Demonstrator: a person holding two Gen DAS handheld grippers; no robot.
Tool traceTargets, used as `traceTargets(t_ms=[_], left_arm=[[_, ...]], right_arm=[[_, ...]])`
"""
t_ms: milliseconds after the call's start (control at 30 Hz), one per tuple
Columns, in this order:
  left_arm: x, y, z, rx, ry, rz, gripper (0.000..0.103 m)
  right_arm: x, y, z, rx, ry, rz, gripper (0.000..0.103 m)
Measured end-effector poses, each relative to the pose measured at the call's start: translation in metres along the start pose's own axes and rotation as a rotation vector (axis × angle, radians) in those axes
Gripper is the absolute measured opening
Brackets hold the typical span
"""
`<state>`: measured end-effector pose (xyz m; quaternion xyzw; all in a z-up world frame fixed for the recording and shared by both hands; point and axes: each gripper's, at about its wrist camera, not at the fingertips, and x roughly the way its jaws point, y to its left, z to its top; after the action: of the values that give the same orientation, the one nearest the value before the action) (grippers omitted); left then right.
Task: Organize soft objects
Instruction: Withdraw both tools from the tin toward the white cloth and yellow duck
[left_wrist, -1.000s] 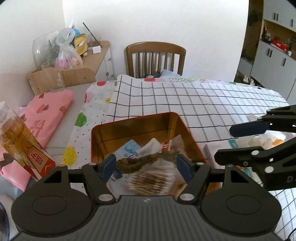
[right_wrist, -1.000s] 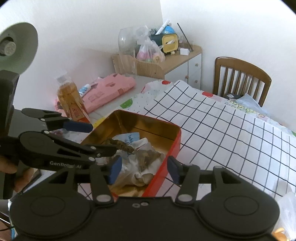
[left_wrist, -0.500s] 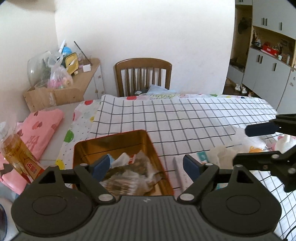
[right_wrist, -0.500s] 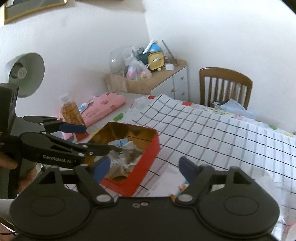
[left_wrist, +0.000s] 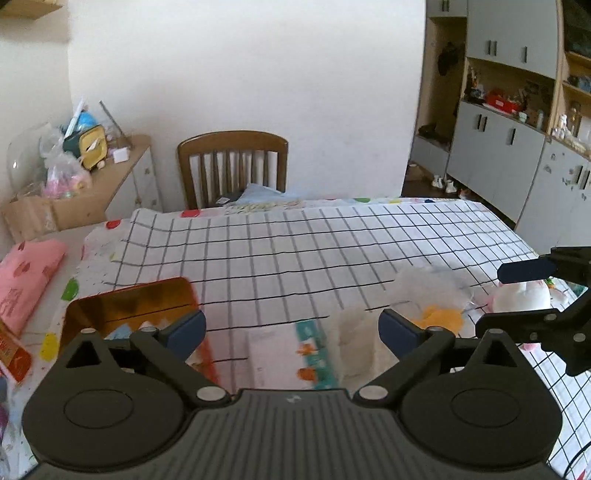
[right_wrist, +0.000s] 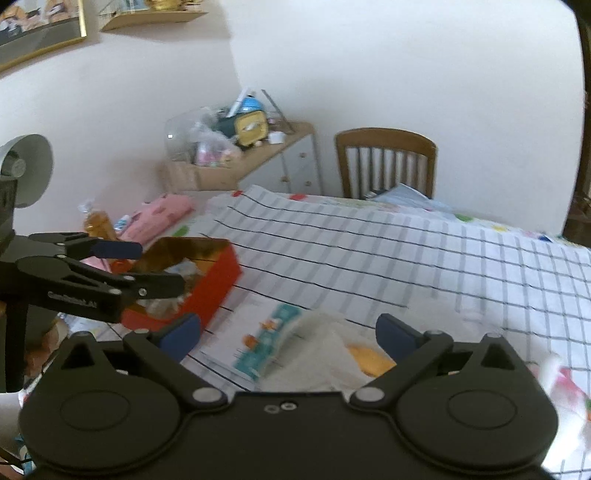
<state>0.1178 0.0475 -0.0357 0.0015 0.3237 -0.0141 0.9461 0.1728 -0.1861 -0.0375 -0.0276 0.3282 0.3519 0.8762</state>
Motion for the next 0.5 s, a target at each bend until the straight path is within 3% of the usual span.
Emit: traceTargets(t_ms=[167, 300, 500], left_arm=[[0.013, -0.031, -0.002, 0.022, 0.004, -0.032, 0.101], [0.032, -0.05, -0.009, -0.001, 0.065, -0.1, 0.101], [0.059, -0.074, -0.021, -0.019, 0.137, -0.122, 0.101]], right_arm=[[-0.008, -0.029, -0.01, 0.008, 0.009, -0.041, 0.101], [-0.007, -0.05, -0.014, 0.019, 0.037, -0.063, 0.101], [0.006, -0.077, -0.017, 0.017, 0.102, -0.087, 0.099]])
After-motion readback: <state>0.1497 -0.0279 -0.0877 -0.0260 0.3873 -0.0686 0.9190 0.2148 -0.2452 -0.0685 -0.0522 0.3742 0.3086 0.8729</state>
